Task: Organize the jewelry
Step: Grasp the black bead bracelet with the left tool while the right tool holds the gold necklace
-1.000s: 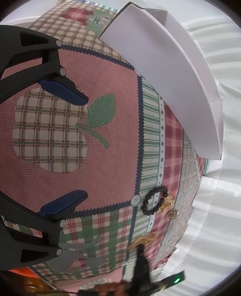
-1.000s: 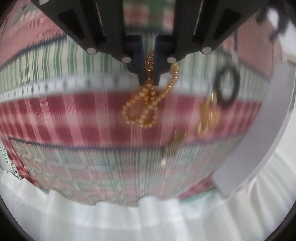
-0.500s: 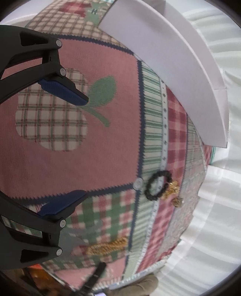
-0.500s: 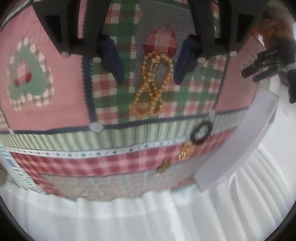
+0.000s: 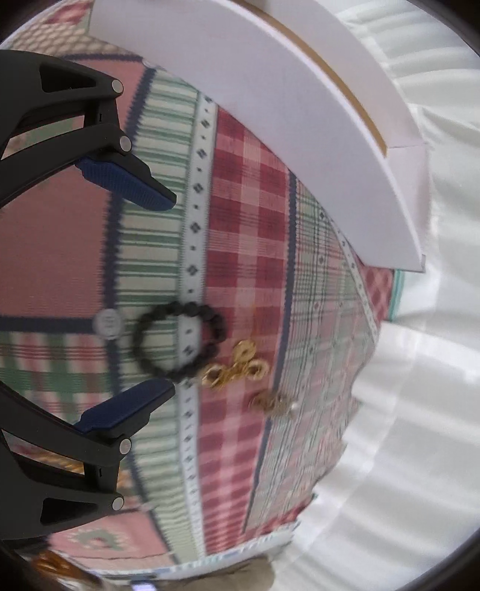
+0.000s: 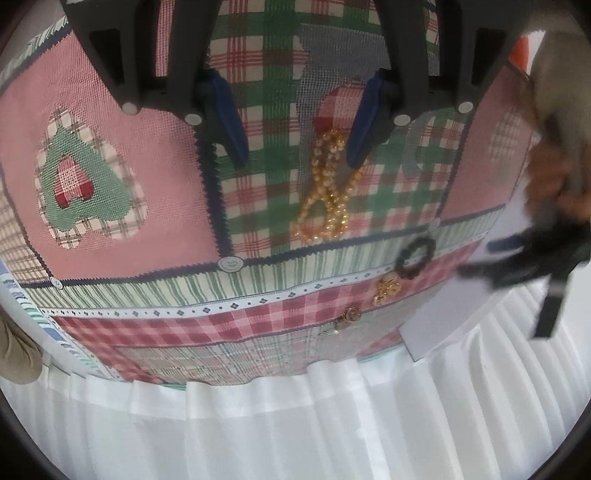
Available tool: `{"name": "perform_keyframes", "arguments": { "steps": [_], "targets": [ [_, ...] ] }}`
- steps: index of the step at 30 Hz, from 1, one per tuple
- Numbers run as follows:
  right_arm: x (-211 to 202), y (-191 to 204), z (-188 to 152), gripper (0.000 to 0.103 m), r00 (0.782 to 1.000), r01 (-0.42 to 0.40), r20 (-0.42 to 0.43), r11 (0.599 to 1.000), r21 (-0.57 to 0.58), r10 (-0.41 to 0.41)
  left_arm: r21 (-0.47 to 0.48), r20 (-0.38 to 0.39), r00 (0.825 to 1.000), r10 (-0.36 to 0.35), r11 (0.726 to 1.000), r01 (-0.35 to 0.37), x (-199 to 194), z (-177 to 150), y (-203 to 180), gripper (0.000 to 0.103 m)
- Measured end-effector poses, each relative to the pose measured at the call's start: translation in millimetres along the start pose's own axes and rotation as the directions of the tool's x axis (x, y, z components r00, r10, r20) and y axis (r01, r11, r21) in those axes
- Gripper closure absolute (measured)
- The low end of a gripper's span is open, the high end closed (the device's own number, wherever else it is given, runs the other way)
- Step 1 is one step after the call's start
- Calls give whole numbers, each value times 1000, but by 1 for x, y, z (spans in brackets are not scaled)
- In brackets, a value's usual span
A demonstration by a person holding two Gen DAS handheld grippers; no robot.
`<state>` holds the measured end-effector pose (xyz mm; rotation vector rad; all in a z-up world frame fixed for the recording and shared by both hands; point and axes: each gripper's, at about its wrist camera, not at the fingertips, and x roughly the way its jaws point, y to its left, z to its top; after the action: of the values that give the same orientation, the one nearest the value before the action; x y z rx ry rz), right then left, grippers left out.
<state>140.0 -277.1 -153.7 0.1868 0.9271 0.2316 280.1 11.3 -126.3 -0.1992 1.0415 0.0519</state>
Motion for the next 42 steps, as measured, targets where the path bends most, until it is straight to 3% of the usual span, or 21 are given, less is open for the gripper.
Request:
{"name": "perform_keyframes", "arguments": {
  "steps": [4, 9, 11, 22, 42],
  "targets": [
    [1, 1, -3, 46, 1000, -13, -10, 1000, -2, 13, -11, 5, 997, 73, 997, -73, 28, 3, -2, 10],
    [4, 4, -6, 46, 1000, -22, -14, 1000, -7, 22, -5, -52, 989, 136, 991, -136, 56, -1, 1, 10],
    [4, 4, -6, 46, 1000, -22, -17, 1000, -4, 22, 24, -29, 988, 153, 988, -152, 56, -4, -2, 9],
    [2, 2, -9, 46, 1000, -4, -16, 1000, 12, 5, 56, -33, 987, 157, 986, -155, 50, -15, 6, 9],
    [-3, 4, -16, 46, 1000, -3, -22, 1000, 16, 4, 174, -58, 982, 178, 971, -166, 0, -83, 17, 12]
  ]
}}
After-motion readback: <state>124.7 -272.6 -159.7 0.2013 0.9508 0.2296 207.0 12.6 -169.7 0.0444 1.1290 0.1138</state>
